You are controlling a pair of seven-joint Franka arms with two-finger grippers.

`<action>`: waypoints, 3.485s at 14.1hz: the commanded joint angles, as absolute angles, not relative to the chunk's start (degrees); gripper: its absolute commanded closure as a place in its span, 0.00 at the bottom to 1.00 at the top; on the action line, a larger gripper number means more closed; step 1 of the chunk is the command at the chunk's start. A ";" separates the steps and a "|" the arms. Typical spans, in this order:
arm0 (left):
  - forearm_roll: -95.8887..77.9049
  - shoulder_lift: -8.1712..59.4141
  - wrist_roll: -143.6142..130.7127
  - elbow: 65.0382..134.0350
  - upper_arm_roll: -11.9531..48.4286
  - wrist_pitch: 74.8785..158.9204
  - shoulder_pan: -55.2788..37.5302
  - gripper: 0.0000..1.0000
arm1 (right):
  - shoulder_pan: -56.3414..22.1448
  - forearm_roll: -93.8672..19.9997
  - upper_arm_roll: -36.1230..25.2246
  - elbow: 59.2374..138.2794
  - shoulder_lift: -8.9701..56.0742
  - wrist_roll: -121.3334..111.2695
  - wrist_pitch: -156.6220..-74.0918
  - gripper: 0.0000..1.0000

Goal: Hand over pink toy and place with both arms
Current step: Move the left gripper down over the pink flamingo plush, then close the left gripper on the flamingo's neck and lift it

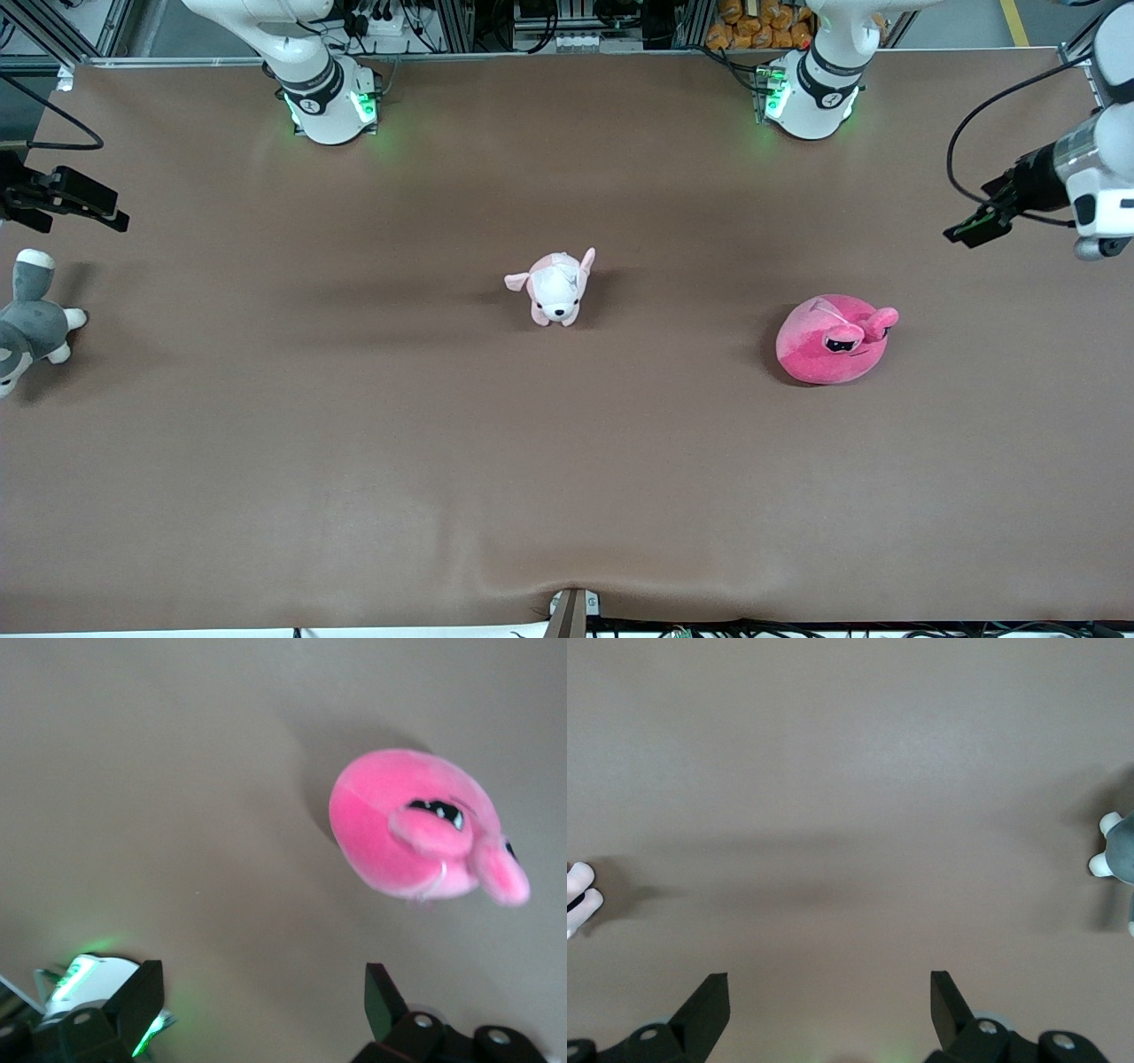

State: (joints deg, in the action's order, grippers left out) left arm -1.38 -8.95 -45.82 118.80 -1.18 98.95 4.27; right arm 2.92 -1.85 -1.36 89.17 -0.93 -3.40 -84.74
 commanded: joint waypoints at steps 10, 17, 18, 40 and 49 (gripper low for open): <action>-8.09 5.17 -81.36 119.46 -0.09 113.20 4.31 0.00 | 3.25 -1.14 -0.97 89.38 -1.23 -3.52 -84.81 0.00; -15.29 8.00 -83.32 116.90 0.00 115.48 4.65 0.00 | 3.43 -1.14 -0.97 89.38 -1.23 -3.52 -84.90 0.00; -16.08 8.09 -83.32 116.98 0.00 116.10 4.83 0.00 | 3.51 -1.14 -0.97 89.38 -1.23 -3.52 -84.73 0.00; -18.81 13.98 -83.67 114.17 0.53 119.27 2.81 1.00 | 1.85 -0.54 -0.62 88.77 -0.53 -3.60 -86.84 0.00; -18.11 6.95 -83.67 102.77 9.67 103.22 2.90 1.00 | 1.85 -0.09 -0.70 88.77 -0.53 -4.57 -86.66 0.00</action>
